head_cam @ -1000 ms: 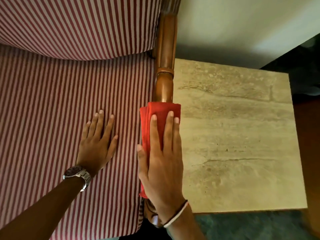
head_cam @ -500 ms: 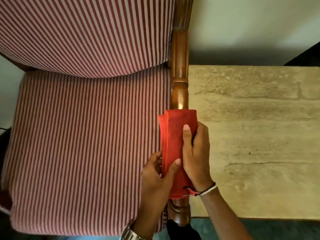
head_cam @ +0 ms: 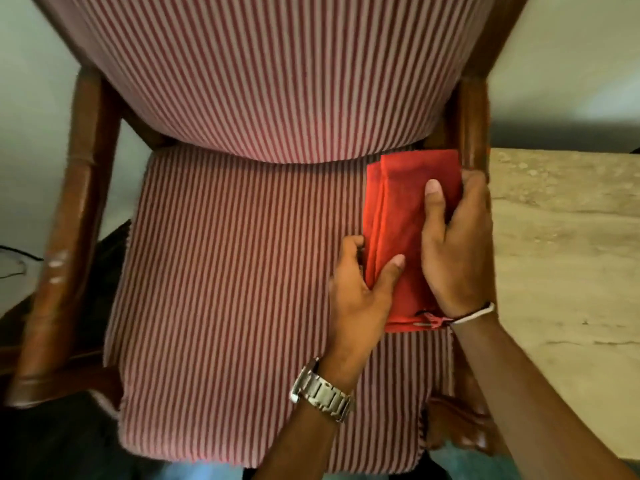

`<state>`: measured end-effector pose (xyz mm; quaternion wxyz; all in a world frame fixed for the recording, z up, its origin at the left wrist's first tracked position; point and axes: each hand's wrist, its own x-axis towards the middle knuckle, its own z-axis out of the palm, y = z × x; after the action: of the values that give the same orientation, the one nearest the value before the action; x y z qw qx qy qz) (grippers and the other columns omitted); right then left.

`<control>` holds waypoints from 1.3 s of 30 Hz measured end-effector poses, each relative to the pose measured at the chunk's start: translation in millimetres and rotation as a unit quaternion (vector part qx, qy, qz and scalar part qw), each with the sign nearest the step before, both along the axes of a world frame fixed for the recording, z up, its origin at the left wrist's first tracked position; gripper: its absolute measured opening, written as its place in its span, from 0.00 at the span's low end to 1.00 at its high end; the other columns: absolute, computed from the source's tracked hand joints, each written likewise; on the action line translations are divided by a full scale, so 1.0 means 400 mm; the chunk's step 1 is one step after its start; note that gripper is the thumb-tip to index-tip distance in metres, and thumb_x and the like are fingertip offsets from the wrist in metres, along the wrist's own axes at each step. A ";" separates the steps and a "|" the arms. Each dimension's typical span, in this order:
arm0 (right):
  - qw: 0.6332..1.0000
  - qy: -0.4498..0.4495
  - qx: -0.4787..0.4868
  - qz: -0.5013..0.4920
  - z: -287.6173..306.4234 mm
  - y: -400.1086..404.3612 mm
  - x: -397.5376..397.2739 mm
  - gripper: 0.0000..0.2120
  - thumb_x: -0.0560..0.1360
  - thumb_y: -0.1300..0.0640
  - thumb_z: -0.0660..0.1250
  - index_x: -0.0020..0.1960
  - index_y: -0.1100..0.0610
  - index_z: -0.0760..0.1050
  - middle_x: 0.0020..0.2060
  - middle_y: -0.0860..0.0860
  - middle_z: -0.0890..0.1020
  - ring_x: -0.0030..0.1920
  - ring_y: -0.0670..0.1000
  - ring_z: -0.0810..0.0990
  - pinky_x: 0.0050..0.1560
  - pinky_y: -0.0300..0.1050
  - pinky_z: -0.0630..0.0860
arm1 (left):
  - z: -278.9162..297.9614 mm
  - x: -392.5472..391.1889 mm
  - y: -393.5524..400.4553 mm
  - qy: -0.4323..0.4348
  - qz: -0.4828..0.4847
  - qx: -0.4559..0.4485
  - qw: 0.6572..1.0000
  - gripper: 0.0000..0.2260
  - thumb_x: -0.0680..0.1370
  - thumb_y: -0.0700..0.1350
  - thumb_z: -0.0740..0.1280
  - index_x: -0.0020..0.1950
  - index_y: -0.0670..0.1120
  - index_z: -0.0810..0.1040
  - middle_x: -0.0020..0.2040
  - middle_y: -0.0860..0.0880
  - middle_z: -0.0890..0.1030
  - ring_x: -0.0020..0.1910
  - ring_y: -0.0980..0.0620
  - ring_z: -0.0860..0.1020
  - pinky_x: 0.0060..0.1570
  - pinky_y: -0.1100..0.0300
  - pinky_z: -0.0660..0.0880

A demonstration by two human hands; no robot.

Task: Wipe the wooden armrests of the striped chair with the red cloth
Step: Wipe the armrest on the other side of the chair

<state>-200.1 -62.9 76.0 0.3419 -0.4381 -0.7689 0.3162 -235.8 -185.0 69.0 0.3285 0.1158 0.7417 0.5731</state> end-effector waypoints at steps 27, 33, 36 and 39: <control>0.956 -0.202 0.010 0.213 -0.222 -0.636 -0.578 0.26 0.82 0.42 0.60 0.73 0.57 0.72 0.68 0.55 0.77 0.70 0.53 0.74 0.70 0.48 0.73 | 0.026 -0.735 -0.812 0.357 -0.092 -0.342 0.864 0.29 0.84 0.56 0.57 0.82 0.46 0.55 0.81 0.40 0.61 0.79 0.41 0.60 0.75 0.44 0.61; 0.849 -0.409 0.109 0.318 -0.454 -0.640 -0.435 0.34 0.84 0.37 0.49 0.83 0.54 0.51 0.83 0.57 0.51 0.84 0.56 0.48 0.83 0.58 0.52 | -0.037 -0.723 -0.758 0.457 -0.260 -0.348 0.776 0.27 0.86 0.50 0.48 0.83 0.40 0.51 0.84 0.38 0.49 0.83 0.40 0.49 0.80 0.43 0.53; 0.857 -0.397 0.128 0.303 -0.488 -0.638 -0.442 0.34 0.83 0.36 0.49 0.83 0.53 0.50 0.84 0.57 0.52 0.84 0.55 0.49 0.83 0.56 0.50 | -0.086 -0.742 -0.732 0.483 -0.270 -0.368 0.747 0.27 0.87 0.48 0.50 0.83 0.39 0.48 0.84 0.39 0.46 0.83 0.41 0.45 0.82 0.44 0.47; 0.860 -0.391 0.147 0.292 -0.501 -0.639 -0.438 0.34 0.83 0.37 0.50 0.83 0.53 0.52 0.83 0.57 0.53 0.84 0.55 0.50 0.83 0.56 0.51 | -0.100 -0.805 -0.642 0.514 -0.235 -0.363 0.741 0.27 0.86 0.48 0.50 0.83 0.39 0.47 0.84 0.39 0.47 0.84 0.42 0.46 0.82 0.47 0.44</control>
<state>-375.4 -318.3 -124.4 -0.0343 -0.2257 -0.9697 0.0875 -558.0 -441.7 28.8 0.0389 0.4354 0.8992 0.0188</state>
